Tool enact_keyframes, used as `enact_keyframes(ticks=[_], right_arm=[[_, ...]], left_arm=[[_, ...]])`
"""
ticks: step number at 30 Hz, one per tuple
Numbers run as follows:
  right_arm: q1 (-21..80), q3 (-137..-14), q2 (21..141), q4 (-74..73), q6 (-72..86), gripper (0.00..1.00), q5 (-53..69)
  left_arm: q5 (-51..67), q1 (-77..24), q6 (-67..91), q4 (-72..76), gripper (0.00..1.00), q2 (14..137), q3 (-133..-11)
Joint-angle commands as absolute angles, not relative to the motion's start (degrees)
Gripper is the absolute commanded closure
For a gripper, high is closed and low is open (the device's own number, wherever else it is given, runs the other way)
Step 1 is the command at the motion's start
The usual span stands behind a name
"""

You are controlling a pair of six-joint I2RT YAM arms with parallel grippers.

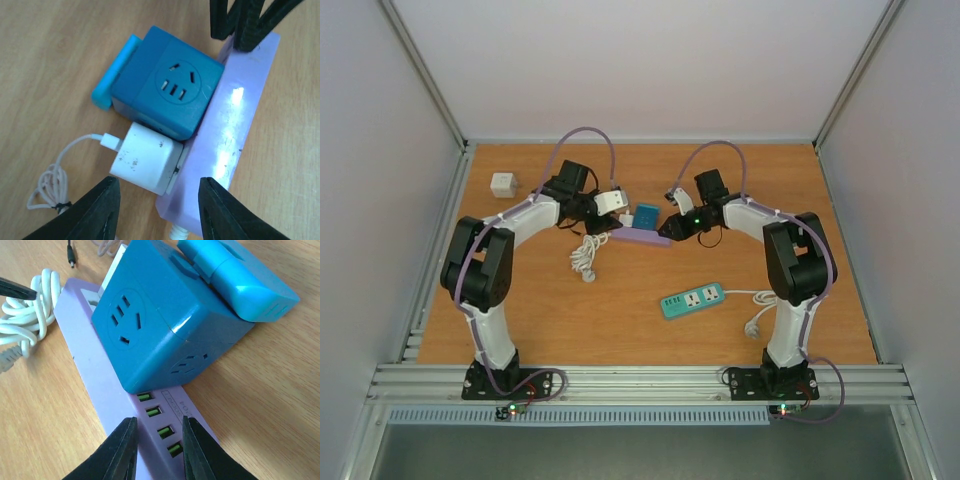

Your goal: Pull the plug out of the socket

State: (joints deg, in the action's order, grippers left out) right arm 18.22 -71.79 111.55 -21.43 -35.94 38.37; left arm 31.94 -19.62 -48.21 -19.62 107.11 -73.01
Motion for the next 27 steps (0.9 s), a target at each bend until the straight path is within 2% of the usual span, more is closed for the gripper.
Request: enact_keyframes(ticks=[1, 11, 16, 27], right_arm=[[19.82, -68.43, 109.91, -21.85, -40.40, 0.73, 34.62], [20.83, -64.09, 107.98, -19.07, -43.17, 0.74, 33.16], [21.17, -61.50, 106.14, -17.06, -44.89, 0.75, 32.38], [24.07, -55.10, 102.13, -14.01, -50.59, 0.76, 30.20]], left_arm=[[33.59, -19.86, -53.61, -22.55, 0.54, 109.82, -75.10], [32.73, -20.58, -56.48, -24.16, 0.58, 111.25, -74.24], [32.17, -21.56, -58.90, -23.01, 0.65, 108.09, -68.56], [31.66, -22.63, -59.66, -21.76, 0.67, 104.52, -61.87]])
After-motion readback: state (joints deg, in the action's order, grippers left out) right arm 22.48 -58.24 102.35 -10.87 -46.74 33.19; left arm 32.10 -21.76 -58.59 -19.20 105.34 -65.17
